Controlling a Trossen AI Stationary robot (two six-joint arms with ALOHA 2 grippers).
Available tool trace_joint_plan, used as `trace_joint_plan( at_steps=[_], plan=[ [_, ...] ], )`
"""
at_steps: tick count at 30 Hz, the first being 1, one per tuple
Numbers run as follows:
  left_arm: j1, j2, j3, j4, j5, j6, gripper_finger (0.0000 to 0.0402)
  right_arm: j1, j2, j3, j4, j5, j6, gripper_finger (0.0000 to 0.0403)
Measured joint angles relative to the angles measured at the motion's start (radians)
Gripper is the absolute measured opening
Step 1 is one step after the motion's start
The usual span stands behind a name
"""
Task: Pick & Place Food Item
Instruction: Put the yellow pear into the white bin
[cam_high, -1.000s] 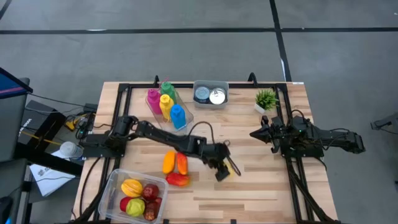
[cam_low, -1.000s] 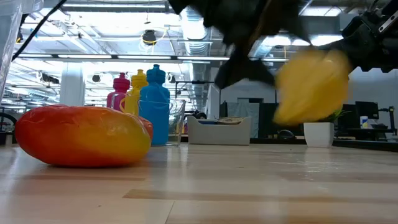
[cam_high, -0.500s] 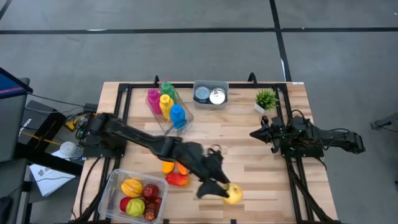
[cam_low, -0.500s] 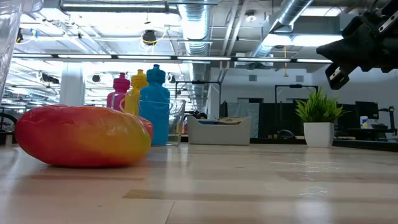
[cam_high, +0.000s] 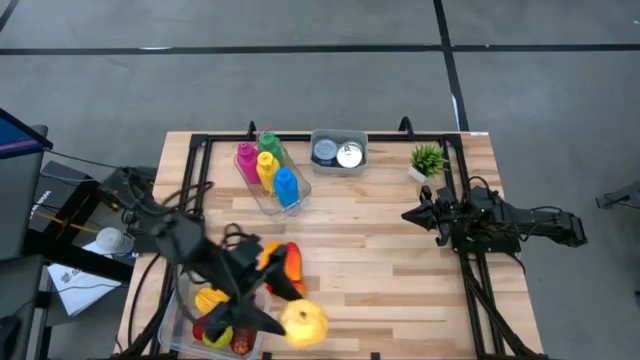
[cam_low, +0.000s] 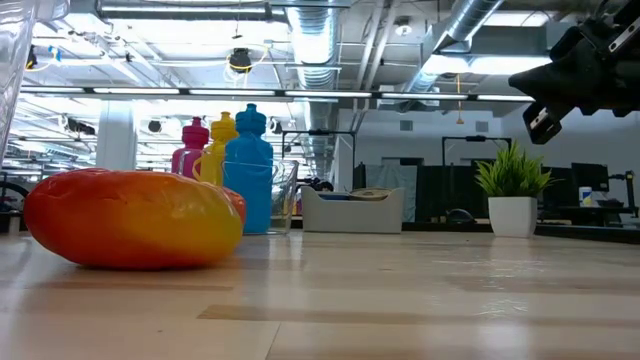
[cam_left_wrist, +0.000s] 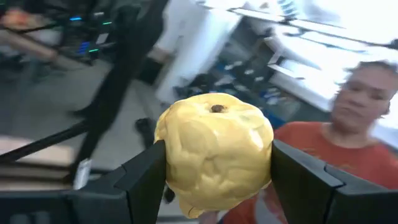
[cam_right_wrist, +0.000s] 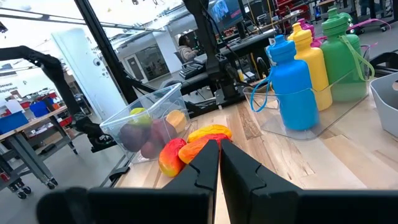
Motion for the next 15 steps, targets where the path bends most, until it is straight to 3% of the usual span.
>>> trace_joint_plan(
  at_steps=[7, 15],
  plan=[
    [-0.129, -0.076, 0.0, -0.339, -0.253, -0.156, 0.0244, 0.0, 0.0, 0.0, 0.0, 0.0, 0.0, 0.0012],
    [-0.231, -0.083, 0.0, -0.779, -0.315, -0.486, 0.0244, 0.0, 0.0, 0.0, 0.0, 0.0, 0.0, 0.0012]
  ],
)
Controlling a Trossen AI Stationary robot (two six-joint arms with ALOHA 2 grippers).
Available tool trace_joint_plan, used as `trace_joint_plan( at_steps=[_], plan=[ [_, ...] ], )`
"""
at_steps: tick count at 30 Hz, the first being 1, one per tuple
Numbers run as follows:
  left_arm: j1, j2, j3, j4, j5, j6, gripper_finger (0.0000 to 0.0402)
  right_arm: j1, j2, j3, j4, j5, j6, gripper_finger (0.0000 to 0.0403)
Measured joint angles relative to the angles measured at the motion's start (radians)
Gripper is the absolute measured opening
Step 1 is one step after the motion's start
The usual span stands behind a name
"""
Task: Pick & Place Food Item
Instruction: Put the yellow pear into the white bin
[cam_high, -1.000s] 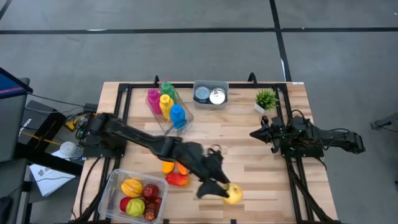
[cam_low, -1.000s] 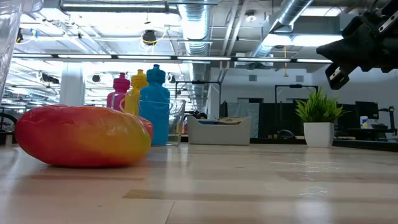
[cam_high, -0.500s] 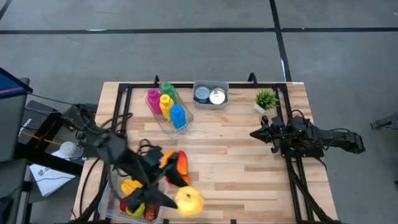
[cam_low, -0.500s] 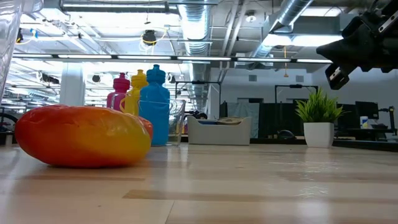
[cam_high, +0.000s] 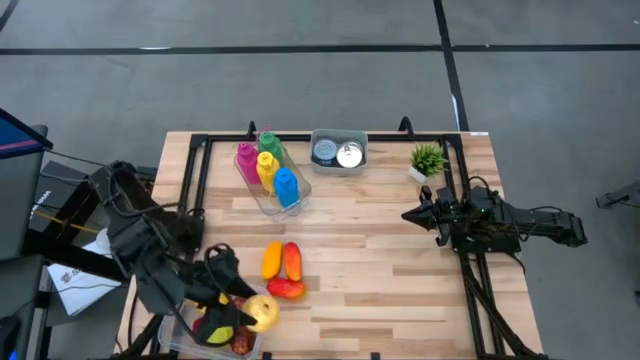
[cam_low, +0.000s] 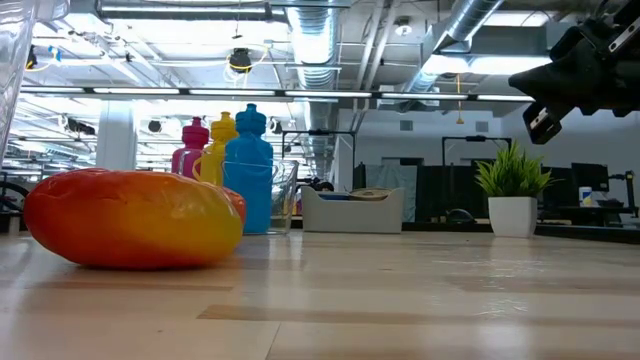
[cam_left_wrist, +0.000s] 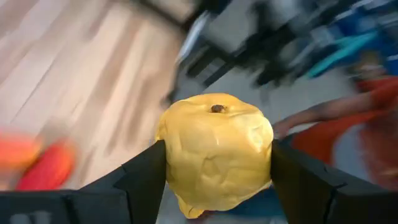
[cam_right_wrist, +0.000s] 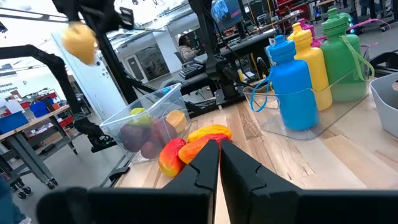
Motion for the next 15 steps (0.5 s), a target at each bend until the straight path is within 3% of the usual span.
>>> trace_joint_plan(
  at_steps=[7, 15],
  plan=[
    [-0.057, 0.005, -0.075, -0.337, 0.013, -0.303, 0.0244, 0.0, 0.0, 0.0, 0.0, 0.0, 0.0, 0.0012],
    [-0.13, 0.005, -0.25, -0.41, 0.229, -0.452, 0.0244, 0.0, 0.0, 0.0, 0.0, 0.0, 0.0, 0.0012]
  ],
)
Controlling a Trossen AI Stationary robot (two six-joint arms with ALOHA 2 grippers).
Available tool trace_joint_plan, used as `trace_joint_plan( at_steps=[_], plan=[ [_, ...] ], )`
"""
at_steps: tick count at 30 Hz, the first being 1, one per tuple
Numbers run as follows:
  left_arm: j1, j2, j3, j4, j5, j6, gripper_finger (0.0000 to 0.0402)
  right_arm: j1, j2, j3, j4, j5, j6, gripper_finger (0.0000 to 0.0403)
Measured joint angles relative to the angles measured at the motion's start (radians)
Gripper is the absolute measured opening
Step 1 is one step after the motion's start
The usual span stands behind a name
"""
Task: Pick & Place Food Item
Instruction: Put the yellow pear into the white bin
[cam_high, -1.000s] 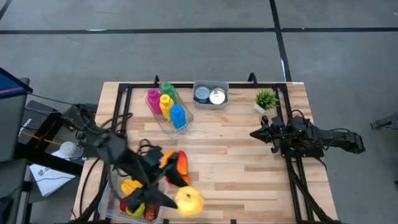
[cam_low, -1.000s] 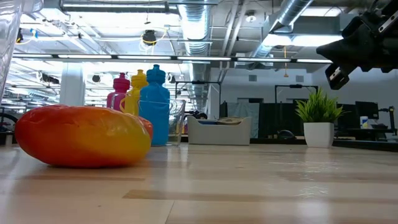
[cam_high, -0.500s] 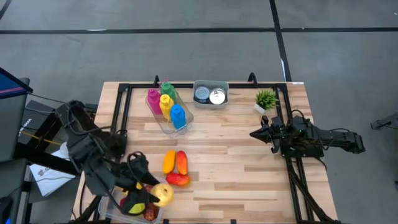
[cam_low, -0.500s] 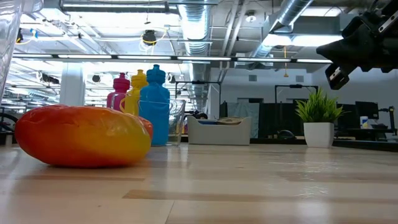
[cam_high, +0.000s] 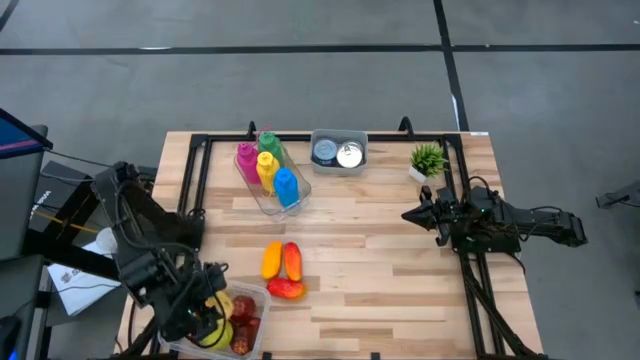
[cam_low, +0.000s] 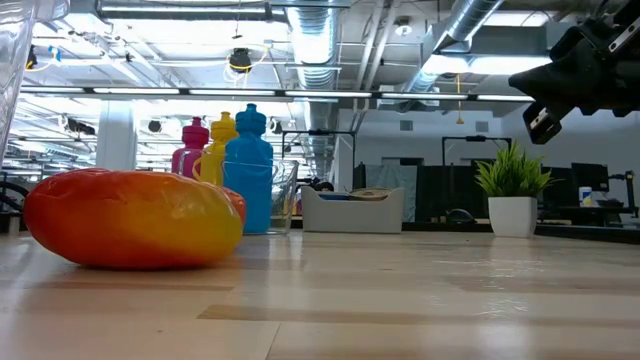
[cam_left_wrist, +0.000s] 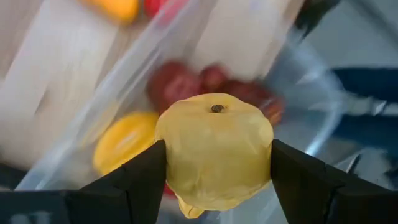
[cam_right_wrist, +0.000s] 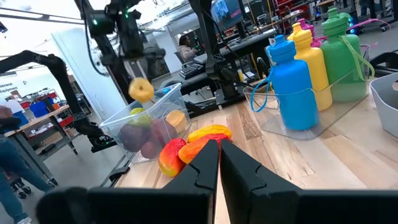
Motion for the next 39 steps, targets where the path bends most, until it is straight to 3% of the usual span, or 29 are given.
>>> trace_joint_plan(
  at_steps=[7, 19, 25, 39],
  plan=[
    [-0.006, 0.001, -0.133, -0.03, 0.1, -0.004, 0.0244, 0.0, 0.0, 0.0, 0.0, 0.0, 0.0, 0.0012],
    [0.006, 0.0, -0.223, -0.015, 0.116, 0.252, 0.0244, 0.0, 0.0, 0.0, 0.0, 0.0, 0.0, 0.0012],
    [0.006, 0.0, -0.249, -0.009, 0.111, 0.257, 0.0247, 0.0, 0.0, 0.0, 0.0, 0.0, 0.0, 0.0012],
    [0.042, 0.0, -0.28, 0.074, 0.112, 0.244, 0.0302, 0.0, 0.0, 0.0, 0.0, 0.0, 0.0, 0.0012]
  ],
)
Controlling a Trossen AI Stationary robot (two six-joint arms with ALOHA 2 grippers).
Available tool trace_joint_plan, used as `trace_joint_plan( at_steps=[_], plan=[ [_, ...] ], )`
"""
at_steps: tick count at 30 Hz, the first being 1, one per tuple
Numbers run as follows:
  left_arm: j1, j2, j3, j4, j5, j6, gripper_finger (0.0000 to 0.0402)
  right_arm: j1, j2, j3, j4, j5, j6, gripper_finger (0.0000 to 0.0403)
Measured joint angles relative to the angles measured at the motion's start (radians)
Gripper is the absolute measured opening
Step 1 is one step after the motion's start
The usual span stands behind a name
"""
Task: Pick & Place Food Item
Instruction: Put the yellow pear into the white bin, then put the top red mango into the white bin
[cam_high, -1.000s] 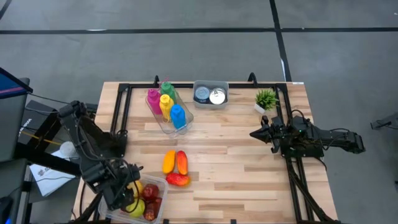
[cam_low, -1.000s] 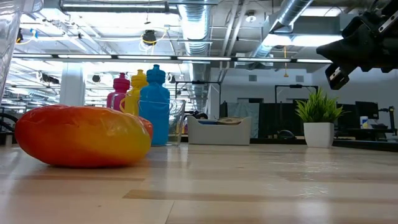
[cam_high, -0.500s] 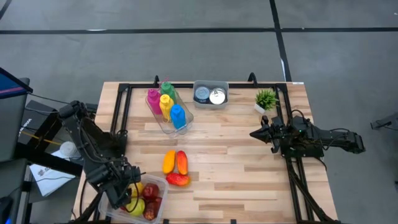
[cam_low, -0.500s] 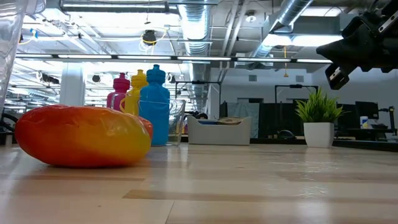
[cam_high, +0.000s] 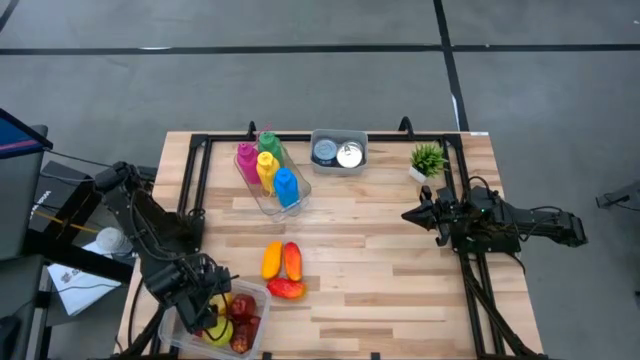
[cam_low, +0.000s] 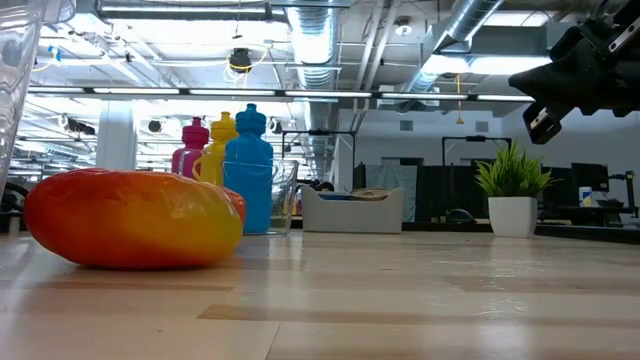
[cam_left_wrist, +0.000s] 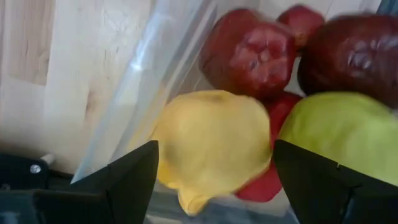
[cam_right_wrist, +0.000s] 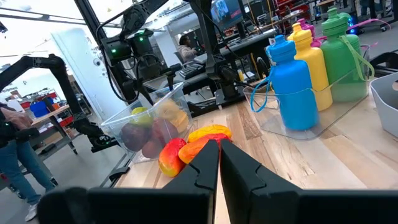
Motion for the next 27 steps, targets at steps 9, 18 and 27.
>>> trace_joint_plan(
  at_steps=[9, 18, 27],
  plan=[
    [0.109, -0.01, 0.0, 0.007, 0.113, -0.002, 0.0329, 0.0, 0.0, 0.0, 0.0, 0.0, 0.0, 0.0012],
    [0.214, -0.169, 0.0, 0.163, 0.296, -0.156, 0.0336, 0.0, 0.0, 0.0, 0.0, 0.0, 0.0, 0.0012],
    [0.328, -0.353, 0.002, 0.766, -0.184, -0.122, 0.0334, 0.0, 0.0, 0.0, 0.0, 0.0, 0.0, 0.0012]
  ],
)
